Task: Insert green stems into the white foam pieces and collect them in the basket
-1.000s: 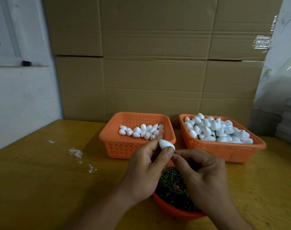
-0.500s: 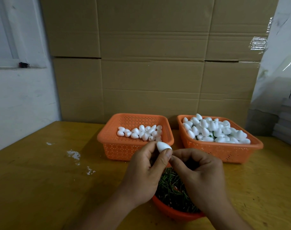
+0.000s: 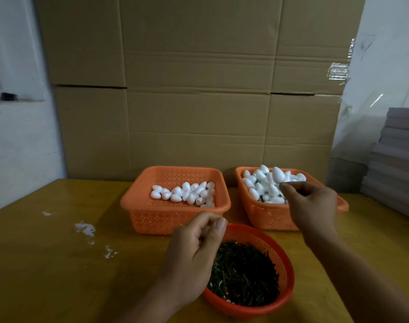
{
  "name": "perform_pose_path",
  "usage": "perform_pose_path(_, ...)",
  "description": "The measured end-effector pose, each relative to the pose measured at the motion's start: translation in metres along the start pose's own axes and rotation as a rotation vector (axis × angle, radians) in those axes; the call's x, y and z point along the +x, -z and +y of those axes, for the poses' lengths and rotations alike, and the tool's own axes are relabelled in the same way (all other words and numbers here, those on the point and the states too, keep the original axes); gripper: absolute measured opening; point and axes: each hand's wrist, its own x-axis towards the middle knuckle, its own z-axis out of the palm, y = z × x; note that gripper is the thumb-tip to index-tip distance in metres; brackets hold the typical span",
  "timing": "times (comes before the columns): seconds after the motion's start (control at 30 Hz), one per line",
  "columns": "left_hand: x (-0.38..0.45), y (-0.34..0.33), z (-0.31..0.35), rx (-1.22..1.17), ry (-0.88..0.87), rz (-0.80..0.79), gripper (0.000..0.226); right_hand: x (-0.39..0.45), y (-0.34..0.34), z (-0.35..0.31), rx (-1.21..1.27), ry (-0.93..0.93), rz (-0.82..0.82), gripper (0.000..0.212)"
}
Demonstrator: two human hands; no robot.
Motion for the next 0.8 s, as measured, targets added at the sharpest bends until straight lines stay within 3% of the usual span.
perform_pose_path(0.1, -0.002, -0.001, -0.001, 0.028, 0.000, -0.024, 0.041, 0.042, 0.009, 0.023, -0.310, -0.065, 0.106, 0.020)
perform_pose_path(0.3, -0.002, 0.001, -0.002, 0.053, 0.018, -0.035, 0.043, 0.081, 0.011, 0.047, -0.739, -0.149, 0.090, 0.039)
perform_pose_path(0.43, -0.002, 0.001, -0.002, 0.058, 0.022, -0.057, 0.041, 0.089, 0.005, 0.047, -0.836, -0.213, 0.010, 0.023)
perform_pose_path(0.57, -0.003, 0.001, -0.002, 0.073, 0.012, -0.070, 0.037, 0.088, 0.005, 0.043, -0.876, -0.259, -0.060, 0.024)
perform_pose_path(0.8, -0.002, 0.000, -0.003, 0.055, 0.003, -0.055, 0.038, 0.067, 0.016, 0.040, -0.744, -0.095, 0.007, 0.017)
